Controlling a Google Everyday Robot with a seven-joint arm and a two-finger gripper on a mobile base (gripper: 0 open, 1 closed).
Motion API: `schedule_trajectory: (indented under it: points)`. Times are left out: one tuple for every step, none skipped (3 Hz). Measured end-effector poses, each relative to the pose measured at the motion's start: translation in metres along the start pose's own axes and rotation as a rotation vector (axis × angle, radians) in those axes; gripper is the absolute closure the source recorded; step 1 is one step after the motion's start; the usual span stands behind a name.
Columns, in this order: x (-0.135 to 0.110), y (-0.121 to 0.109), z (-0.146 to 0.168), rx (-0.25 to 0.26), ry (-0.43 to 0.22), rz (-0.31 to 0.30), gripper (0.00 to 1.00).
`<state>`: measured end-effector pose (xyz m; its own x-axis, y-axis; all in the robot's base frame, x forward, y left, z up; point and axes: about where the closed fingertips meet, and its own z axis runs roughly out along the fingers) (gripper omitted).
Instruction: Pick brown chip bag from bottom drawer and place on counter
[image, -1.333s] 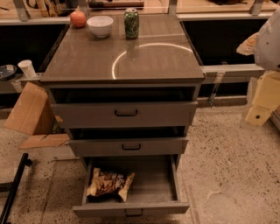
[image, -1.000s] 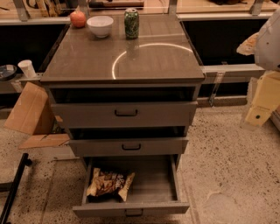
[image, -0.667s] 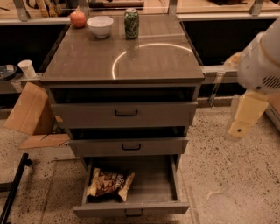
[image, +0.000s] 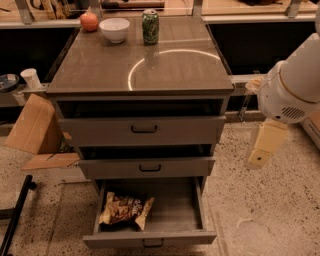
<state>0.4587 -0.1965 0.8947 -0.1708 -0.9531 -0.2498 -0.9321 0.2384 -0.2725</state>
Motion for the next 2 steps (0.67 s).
schedule_trajectory:
  points:
    - [-0.002, 0.008, 0.027, -0.012, -0.004, -0.019, 0.0]
    - [-0.009, 0.026, 0.08, -0.054, -0.034, -0.046, 0.0]
